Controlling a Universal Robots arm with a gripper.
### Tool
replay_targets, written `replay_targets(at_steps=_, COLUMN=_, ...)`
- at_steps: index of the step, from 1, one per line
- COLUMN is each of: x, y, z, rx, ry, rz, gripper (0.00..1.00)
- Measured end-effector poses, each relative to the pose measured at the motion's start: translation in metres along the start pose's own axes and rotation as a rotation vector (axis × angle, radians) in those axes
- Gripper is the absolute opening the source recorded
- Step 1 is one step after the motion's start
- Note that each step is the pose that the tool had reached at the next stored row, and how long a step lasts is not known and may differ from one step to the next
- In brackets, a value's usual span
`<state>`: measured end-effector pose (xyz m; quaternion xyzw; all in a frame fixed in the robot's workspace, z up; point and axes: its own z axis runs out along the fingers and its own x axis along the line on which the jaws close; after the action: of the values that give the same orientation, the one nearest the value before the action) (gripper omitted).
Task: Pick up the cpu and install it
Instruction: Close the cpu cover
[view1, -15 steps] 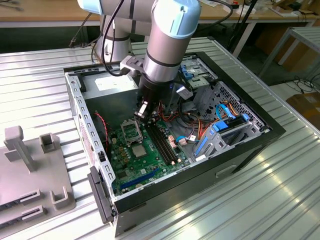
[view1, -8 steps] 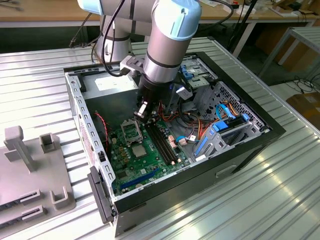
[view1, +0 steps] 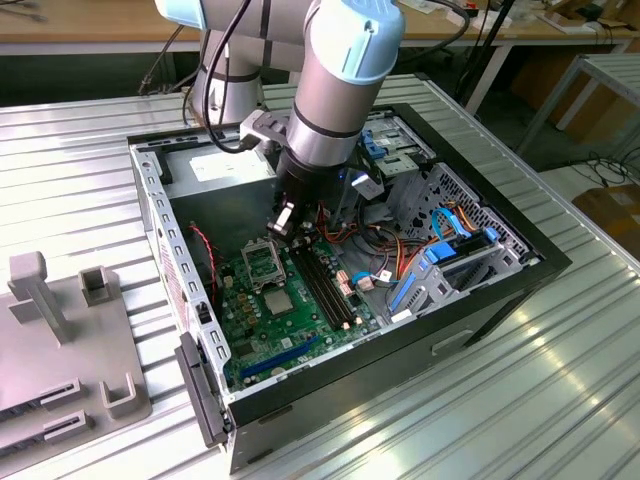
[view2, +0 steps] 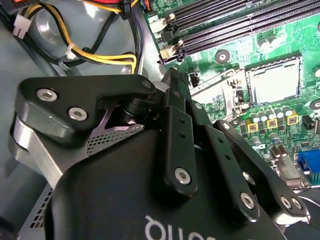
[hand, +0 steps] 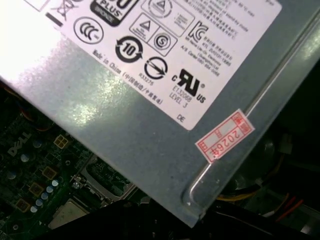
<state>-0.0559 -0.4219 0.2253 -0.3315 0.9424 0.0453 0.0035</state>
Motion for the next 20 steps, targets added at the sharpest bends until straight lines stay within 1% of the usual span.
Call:
replay_targets(at_steps=4, x=0.0002, y=-0.0001, z=0.0000, rx=-0.0002, ry=-0.0001, rz=0.000, gripper=0.11)
replay_targets(at_steps=5, x=0.0006, y=-0.0007, z=0.0000, rx=-0.0025, ry=-0.0019, rz=0.000, gripper=0.11)
replay_targets(at_steps=9, x=0.0025, y=-0.0032, z=0.0031, rx=-0.0177, ry=-0.0141, rz=0.000, gripper=0.11)
replay_targets(at_steps=10, x=0.0028, y=-0.0035, z=0.0036, rx=-0.0226, ry=-0.0181, rz=-0.001, gripper=0.11)
replay_targets(at_steps=11, x=0.0033, y=-0.0041, z=0.0039, rx=-0.0297, ry=-0.0237, rz=-0.001, gripper=0.11)
replay_targets(at_steps=12, x=0.0039, y=-0.0050, z=0.0045, rx=-0.0428, ry=-0.0343, rz=-0.001, gripper=0.11)
replay_targets(at_steps=13, x=0.0046, y=-0.0059, z=0.0049, rx=-0.0499, ry=-0.0399, rz=-0.001, gripper=0.11)
replay_targets(at_steps=14, x=0.0057, y=-0.0072, z=0.0054, rx=-0.0545, ry=-0.0436, rz=-0.002, gripper=0.11)
replay_targets(at_steps=16, x=0.0076, y=-0.0097, z=0.0067, rx=-0.0575, ry=-0.0462, rz=-0.002, gripper=0.11)
replay_targets(at_steps=18, x=0.0081, y=-0.0103, z=0.0090, rx=-0.0595, ry=-0.0477, rz=-0.001, gripper=0.11)
replay_targets(at_steps=20, x=0.0082, y=-0.0106, z=0.0108, rx=-0.0630, ry=-0.0504, rz=-0.002, gripper=0.11)
